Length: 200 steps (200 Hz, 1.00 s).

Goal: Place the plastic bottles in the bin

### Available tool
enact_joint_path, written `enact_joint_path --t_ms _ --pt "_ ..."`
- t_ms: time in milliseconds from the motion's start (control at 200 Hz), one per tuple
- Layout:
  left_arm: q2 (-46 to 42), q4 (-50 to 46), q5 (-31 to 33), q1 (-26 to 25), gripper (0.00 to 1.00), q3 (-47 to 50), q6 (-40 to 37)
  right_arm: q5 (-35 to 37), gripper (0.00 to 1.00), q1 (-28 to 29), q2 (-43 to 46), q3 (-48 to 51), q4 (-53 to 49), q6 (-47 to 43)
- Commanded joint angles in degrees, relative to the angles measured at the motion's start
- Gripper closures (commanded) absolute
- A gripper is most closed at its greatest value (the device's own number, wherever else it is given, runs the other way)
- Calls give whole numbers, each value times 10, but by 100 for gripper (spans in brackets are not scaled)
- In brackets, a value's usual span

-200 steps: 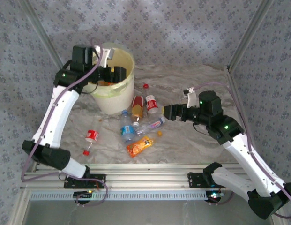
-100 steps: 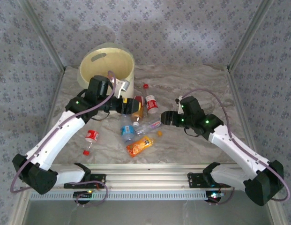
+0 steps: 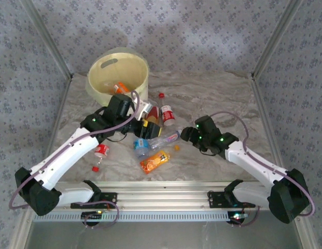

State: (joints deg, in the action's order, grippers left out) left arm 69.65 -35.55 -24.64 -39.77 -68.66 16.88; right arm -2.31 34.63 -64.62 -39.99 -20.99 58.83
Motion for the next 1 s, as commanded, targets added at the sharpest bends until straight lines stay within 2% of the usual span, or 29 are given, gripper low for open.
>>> enact_joint_path --t_ms 0,275,685,994 --pt "-19 -8 11 -7 20 1 -25 3 23 17 -2 46 63 97" --pt "-21 -20 14 -15 14 -3 -42 53 20 65 -9 98 135 184" --pt "-20 -17 14 -22 13 0 -48 70 30 97 -68 116 225 237" --pt "-14 -15 18 -28 13 2 -47 60 41 102 -117 127 287 271"
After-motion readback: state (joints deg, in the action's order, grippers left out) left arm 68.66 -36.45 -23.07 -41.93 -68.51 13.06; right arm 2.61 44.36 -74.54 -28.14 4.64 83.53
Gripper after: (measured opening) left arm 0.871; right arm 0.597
